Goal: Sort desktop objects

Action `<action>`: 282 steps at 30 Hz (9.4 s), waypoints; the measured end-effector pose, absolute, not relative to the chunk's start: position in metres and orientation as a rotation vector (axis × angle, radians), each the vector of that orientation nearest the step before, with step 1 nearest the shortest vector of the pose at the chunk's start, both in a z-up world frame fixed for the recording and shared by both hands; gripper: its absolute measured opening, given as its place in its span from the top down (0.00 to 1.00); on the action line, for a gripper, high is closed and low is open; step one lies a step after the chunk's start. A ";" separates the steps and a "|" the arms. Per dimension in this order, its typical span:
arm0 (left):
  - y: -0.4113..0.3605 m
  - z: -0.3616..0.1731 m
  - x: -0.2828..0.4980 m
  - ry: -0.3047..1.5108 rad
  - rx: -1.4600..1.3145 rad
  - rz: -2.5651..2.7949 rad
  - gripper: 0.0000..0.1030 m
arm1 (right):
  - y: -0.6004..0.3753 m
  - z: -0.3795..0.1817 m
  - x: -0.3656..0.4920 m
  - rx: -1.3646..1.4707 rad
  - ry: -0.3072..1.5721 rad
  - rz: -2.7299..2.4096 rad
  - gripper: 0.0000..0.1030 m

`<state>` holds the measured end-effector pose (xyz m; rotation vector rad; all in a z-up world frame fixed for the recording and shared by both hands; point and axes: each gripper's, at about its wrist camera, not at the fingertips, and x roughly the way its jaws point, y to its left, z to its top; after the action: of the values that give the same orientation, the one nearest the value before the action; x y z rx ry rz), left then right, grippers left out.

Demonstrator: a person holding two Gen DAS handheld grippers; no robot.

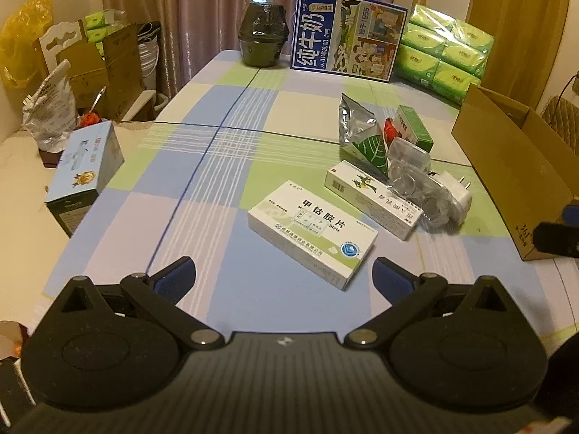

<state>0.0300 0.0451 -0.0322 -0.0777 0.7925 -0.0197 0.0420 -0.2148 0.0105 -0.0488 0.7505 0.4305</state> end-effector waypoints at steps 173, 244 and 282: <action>-0.012 -0.010 0.089 0.748 0.209 -0.289 0.34 | -0.192 -0.027 0.072 -0.072 0.712 0.405 0.66; -0.262 0.028 0.175 0.658 0.159 -0.576 0.34 | -0.457 0.025 0.159 0.079 0.625 0.003 0.63; -0.070 0.047 0.097 0.680 0.111 -0.316 0.01 | -0.343 0.090 0.059 0.056 0.510 0.189 0.02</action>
<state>0.0972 -0.0698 0.0473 0.1111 0.6799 -0.3165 0.0586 -0.3434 0.0898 0.0559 0.5100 0.1885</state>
